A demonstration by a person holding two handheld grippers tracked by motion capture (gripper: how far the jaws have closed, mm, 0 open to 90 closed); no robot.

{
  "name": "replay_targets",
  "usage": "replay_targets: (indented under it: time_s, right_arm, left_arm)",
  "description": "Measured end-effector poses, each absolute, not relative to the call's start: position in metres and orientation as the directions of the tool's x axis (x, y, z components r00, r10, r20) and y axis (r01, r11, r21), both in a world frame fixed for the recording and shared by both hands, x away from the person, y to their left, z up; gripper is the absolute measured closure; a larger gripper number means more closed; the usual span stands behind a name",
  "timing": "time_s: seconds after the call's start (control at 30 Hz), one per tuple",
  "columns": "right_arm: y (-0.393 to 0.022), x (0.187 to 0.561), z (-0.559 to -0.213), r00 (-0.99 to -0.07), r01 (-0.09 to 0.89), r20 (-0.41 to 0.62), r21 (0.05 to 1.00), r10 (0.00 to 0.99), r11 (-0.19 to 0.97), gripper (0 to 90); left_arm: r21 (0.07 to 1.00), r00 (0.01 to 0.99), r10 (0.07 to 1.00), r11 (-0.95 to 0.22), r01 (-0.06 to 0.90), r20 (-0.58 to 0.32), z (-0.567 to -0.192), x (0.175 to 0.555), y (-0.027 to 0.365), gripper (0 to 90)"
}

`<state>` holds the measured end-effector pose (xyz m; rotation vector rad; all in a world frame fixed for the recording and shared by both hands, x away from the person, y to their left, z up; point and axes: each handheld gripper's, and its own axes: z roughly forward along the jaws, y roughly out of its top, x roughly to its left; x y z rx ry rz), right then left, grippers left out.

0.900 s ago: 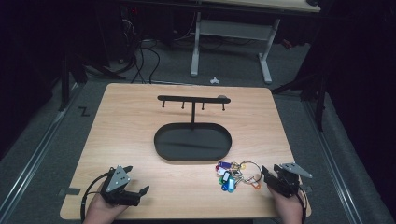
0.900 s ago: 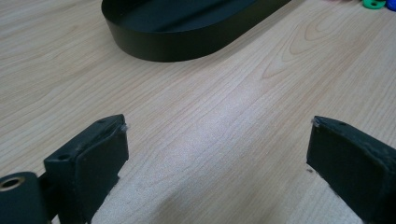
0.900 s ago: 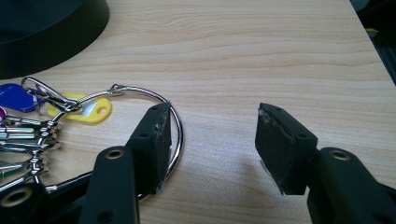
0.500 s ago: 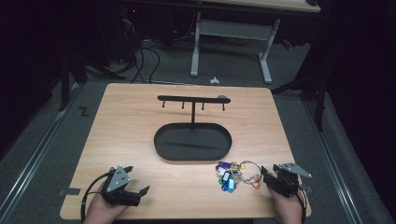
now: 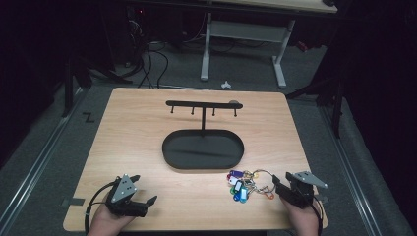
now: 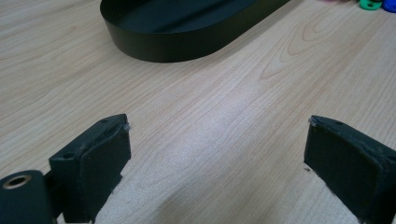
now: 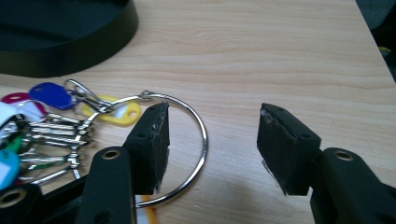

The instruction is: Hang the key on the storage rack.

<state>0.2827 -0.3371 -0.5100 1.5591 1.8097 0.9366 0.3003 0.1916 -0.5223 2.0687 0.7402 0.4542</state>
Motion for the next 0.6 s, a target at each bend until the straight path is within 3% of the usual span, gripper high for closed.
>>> replay_targets:
  time_s: [0.4, 0.6]
  right_arm:
    - [-0.319, 0.28, -0.5, -0.257, 0.565, -0.014, 0.809, 0.966, 0.162, 46.9]
    - [-0.313, 0.277, -0.497, -0.309, 0.577, -0.003, 0.794, 0.951, 0.19, 53.3]
  left_arm:
    - [0.833, 0.75, 0.66, -0.438, 0.338, 0.043, -0.521, 0.3, 0.193, 10.5]
    - [0.829, 0.758, 0.651, -0.448, 0.334, 0.046, -0.522, 0.3, 0.191, 11.0]
